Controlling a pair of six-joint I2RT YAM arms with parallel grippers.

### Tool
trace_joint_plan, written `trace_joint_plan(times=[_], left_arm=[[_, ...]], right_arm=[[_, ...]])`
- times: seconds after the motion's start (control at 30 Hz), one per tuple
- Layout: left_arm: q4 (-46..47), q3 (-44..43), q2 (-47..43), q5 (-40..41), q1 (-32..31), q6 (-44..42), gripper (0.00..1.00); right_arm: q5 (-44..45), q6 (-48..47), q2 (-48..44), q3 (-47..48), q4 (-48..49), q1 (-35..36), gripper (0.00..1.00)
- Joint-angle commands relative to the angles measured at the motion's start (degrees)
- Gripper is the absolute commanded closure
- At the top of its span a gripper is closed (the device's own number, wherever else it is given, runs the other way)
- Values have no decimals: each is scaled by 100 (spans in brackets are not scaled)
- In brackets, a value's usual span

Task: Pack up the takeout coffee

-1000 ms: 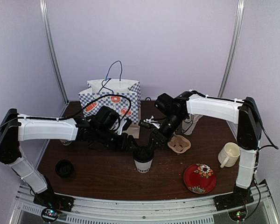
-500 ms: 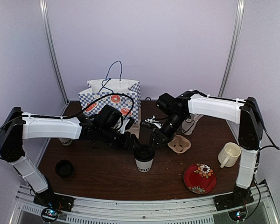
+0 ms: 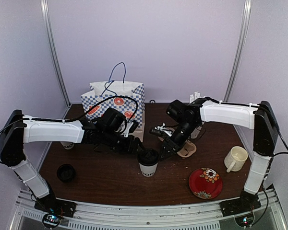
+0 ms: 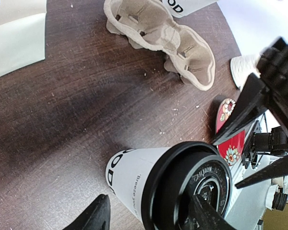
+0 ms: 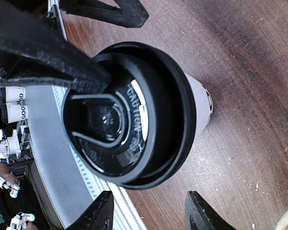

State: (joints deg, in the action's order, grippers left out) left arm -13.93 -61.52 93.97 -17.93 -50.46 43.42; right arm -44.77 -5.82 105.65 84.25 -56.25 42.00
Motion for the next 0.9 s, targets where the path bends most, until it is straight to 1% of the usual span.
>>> trace_joint_plan(times=[0.0, 0.3, 0.43, 0.6, 0.73, 0.87], left_arm=[[-361, 172, 216, 179, -89, -115, 42], [-295, 226, 210, 199, -122, -80, 42], [-302, 273, 218, 207, -121, -80, 42], [-389, 399, 193, 367, -122, -3, 43], [-642, 439, 209, 536, -119, 44, 43], [-790, 474, 159, 661, -122, 53, 43]], right_arm=[[-352, 13, 213, 38, 199, -26, 46], [-348, 303, 528, 93, 320, -115, 44], [50, 429, 732, 144, 275, -169, 45], [1077, 534, 999, 233, 117, -235, 46], [1349, 495, 1224, 390, -5, -287, 47], [1142, 407, 1193, 586, -85, -346, 47]])
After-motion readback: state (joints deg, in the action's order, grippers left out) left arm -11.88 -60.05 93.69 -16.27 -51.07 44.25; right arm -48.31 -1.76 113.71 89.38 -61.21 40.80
